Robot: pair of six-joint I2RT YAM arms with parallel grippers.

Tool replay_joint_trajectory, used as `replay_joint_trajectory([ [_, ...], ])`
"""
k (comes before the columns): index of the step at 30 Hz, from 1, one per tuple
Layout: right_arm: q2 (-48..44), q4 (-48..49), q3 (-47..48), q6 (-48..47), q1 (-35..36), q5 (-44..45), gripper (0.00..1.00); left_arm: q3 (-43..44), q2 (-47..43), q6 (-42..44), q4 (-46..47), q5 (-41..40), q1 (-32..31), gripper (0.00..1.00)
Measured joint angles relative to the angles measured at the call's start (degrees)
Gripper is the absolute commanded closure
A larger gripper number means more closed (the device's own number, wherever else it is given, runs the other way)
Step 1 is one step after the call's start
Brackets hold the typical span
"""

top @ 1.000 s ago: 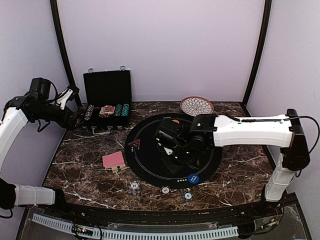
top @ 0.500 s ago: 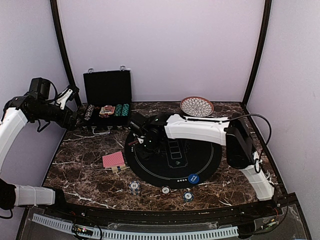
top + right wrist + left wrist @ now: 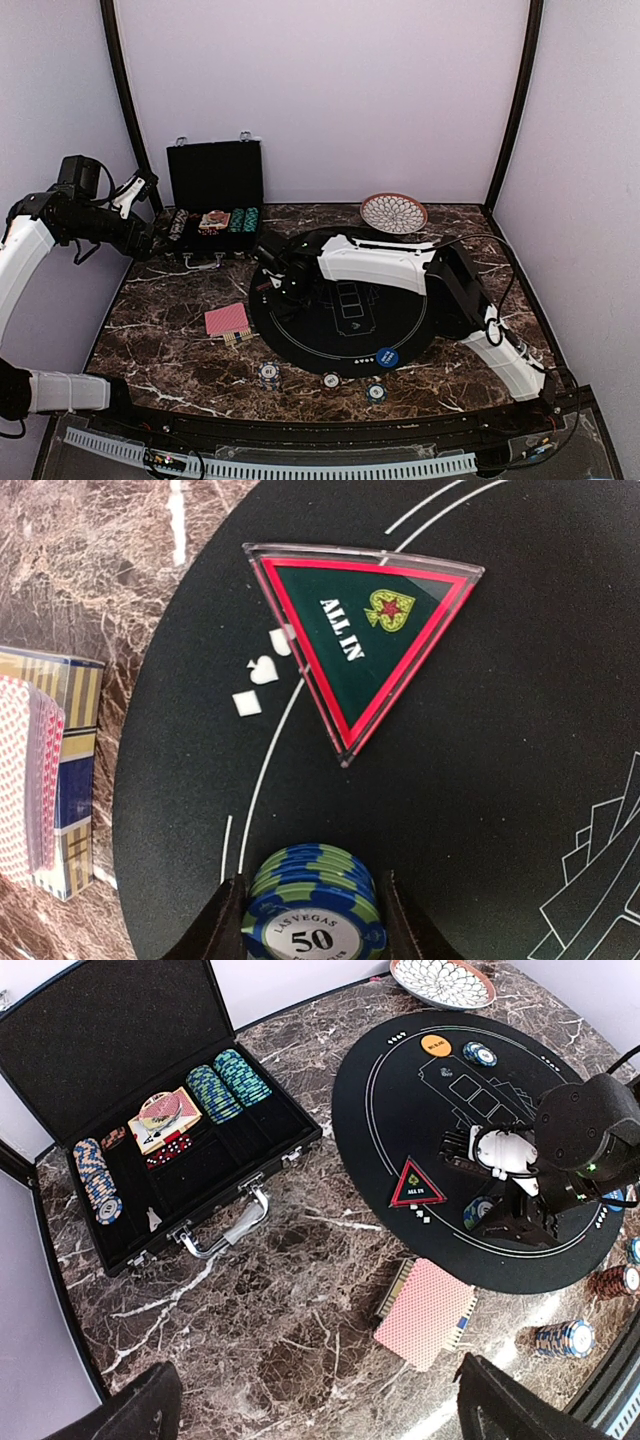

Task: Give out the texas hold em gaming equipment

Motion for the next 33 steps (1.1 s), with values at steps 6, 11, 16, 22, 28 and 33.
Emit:
replay_joint_trajectory([
  [6,0.2,0.1,0.0,0.0,-0.2,-0.7,0.36,0.0,0.0,0.0,0.0,0.1,0.0,0.01],
  [11,0.1,0.0,1.0,-0.2,-0.5,-0.8,0.36,0.0,0.0,0.0,0.0,0.1,0.0,0.01],
  [16,-4.1,-0.2,-0.7,-0.3,-0.8,-0.7,0.35,0.0,0.0,0.0,0.0,0.2,0.0,0.01],
  [22,-22.8,1.9,-16.1,0.2,-0.5,0.5,0.34,0.0,0.0,0.0,0.0,0.2,0.0,0.01],
  [28,-43.7,2.1,-37.9,3.9,0.6,2.7,0.34,0.0,0.0,0.0,0.0,0.3,0.0,0.01],
  [33,-50.7,0.0,-54.4,9.0,3.4,2.4,0.34,0.0,0.0,0.0,0.0,0.3,0.0,0.01],
])
